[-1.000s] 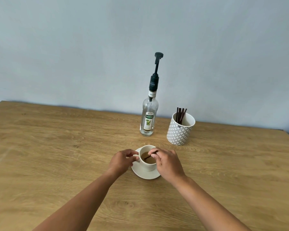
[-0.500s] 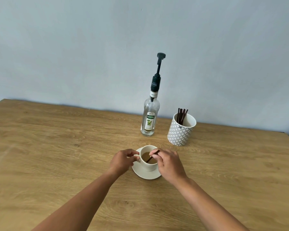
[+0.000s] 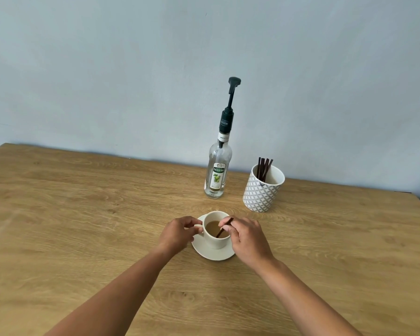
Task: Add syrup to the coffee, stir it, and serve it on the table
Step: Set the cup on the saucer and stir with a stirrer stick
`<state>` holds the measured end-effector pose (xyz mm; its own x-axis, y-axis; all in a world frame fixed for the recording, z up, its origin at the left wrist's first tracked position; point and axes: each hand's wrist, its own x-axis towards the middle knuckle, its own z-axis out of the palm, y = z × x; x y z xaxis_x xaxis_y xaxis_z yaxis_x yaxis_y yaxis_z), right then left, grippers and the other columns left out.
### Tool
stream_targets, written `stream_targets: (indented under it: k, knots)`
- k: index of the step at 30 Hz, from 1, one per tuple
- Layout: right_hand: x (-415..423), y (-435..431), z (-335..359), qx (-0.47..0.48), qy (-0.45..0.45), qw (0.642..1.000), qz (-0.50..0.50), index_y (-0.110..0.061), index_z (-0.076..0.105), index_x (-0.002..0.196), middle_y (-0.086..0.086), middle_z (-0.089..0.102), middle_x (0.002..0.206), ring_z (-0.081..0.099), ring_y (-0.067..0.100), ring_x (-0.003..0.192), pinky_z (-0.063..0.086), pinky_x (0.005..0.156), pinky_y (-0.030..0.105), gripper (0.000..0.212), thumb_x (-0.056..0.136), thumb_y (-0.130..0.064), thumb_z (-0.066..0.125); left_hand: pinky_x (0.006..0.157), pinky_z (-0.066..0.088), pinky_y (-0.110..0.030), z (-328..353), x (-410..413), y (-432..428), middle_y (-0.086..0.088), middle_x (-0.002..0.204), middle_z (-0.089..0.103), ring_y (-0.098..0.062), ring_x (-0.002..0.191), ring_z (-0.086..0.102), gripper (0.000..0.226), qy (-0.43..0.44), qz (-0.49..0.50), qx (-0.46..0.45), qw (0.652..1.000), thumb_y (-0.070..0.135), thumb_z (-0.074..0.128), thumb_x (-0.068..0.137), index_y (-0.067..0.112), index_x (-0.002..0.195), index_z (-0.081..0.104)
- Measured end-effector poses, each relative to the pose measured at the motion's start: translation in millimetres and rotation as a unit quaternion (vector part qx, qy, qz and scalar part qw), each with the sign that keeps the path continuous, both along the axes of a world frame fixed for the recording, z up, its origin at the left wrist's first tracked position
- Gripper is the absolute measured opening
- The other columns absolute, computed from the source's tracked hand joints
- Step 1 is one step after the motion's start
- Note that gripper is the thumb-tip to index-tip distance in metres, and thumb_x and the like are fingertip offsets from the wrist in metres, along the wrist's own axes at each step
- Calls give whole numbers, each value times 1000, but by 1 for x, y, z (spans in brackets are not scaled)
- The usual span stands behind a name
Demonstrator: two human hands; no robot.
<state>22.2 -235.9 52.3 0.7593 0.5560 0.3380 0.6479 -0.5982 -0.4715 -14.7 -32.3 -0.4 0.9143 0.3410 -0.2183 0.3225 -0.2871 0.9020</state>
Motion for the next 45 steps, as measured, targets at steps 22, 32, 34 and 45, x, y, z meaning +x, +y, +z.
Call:
stream_targets:
  k: [22,32,34,45]
  knots:
    - [2,6,5,-38,6,998,-39,-29,66,102,-14,69,89,57,14,87,40,85,37,23,91,-9,60,53,52,-24,0,1,2,16,76,75,-5,62,68,13,6,-10,11,1000,31,79,82,43,79,74]
    - [-1,7,4,-28,7,999,-23,-29,68,101,-14,69,88,56,13,89,35,80,33,25,89,-8,62,53,53,-24,-2,2,3,15,77,75,-1,57,66,12,1,-17,15,1000,29,78,83,41,82,74]
    - [0,6,5,-38,5,999,-38,-29,67,101,-13,69,87,55,14,88,36,80,34,25,89,-8,61,52,51,-23,-2,2,4,15,76,75,0,56,66,13,-1,-18,11,1000,29,78,83,41,81,74]
    - [-2,6,7,-28,8,999,-17,-28,68,100,-27,54,84,54,8,87,32,81,31,25,89,-6,61,46,45,-12,-2,1,3,26,71,72,1,58,65,14,-1,-17,4,1000,28,78,84,41,79,73]
